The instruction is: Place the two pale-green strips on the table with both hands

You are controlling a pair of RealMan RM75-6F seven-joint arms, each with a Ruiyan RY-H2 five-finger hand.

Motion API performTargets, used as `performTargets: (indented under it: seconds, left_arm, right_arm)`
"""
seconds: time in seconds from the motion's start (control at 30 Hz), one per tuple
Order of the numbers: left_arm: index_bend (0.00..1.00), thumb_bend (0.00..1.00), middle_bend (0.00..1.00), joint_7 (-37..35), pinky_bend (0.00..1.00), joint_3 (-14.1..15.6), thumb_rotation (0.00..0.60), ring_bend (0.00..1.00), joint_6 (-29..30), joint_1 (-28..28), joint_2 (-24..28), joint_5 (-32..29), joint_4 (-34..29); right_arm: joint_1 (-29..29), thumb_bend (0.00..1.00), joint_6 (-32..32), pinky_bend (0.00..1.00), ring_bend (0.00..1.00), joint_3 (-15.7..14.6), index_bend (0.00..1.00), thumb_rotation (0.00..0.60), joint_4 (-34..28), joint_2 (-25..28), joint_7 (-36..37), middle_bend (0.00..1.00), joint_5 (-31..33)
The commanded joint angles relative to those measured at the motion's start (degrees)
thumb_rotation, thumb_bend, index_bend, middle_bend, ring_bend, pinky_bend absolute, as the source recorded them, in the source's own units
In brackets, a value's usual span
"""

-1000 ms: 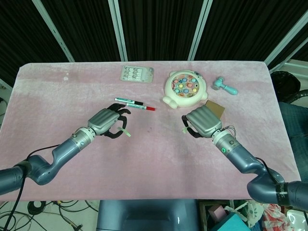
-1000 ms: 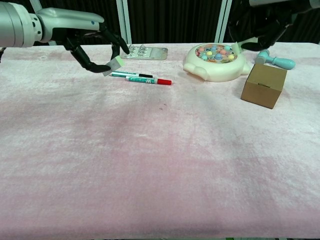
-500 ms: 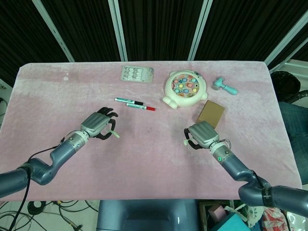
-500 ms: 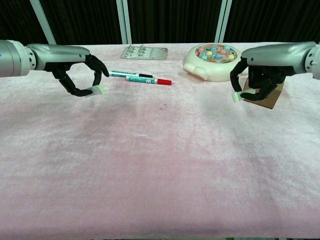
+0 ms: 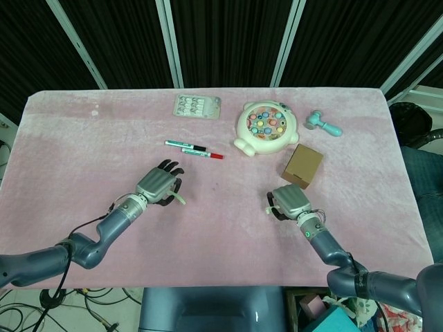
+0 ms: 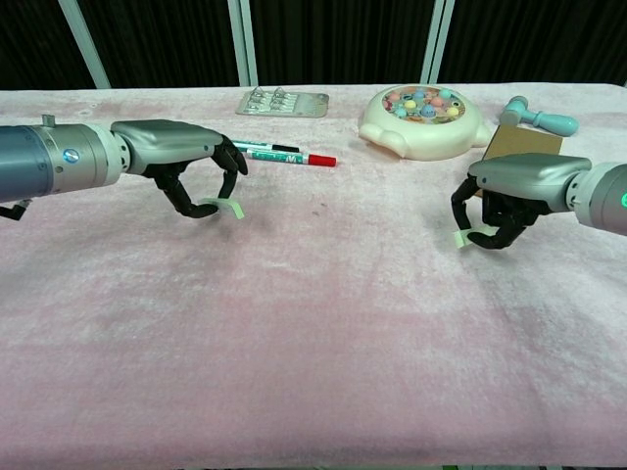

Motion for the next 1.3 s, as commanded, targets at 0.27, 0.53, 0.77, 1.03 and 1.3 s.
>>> performTargets:
  seconds: [0.27,0.53,0.77,1.03,1.3]
  left_arm:
    - [0.17,0.20,0.08,12.12,0.00,-0.50,0.600,0.00,-0.18,-1.66,-1.76,-8.24,-2.87]
    - [0.09,0.10,0.03,14.28,0.00,-1.30,0.600,0.00,0.25,-1.86,-0.67,-12.46,-4.68]
    - [0.09,0.10,0.03,11.59,0.00,-4.48,0.600,0.00,3.83,-1.08,4.64,-11.22,-9.87]
    - [0.09,0.10,0.03,7.55,0.00,-5.66,0.600,0.00,12.66,4.99,19.50,-4.79,-22.31]
    - [0.09,0.10,0.02,6.96,0.00,1.61,0.600,0.00,28.63,18.61,31.62,5.41,-31.16]
  right_arm:
    - [0.91,0.21,-4.34,0.89,0.94,0.41,0.21,0.600,-4.27,3.48,-4.03,0.93,4.91]
    - [2.09,0.15,-4.23,0.85,0.91,0.61,0.12,0.600,-8.38,6.43,-8.72,0.84,9.77]
    - [0.27,0.15,0.37,0.85,0.89,3.43,0.12,0.600,-14.78,13.94,-6.37,0.81,9.83]
    - [-8.36,0.13,11.11,0.61,0.64,3.23,0.16,0.600,-21.78,28.18,-1.31,0.49,5.30]
    - [-23.44,0.07,33.51,0.24,0.36,0.04,0.14,0.600,-13.59,27.33,10.81,0.22,-10.48]
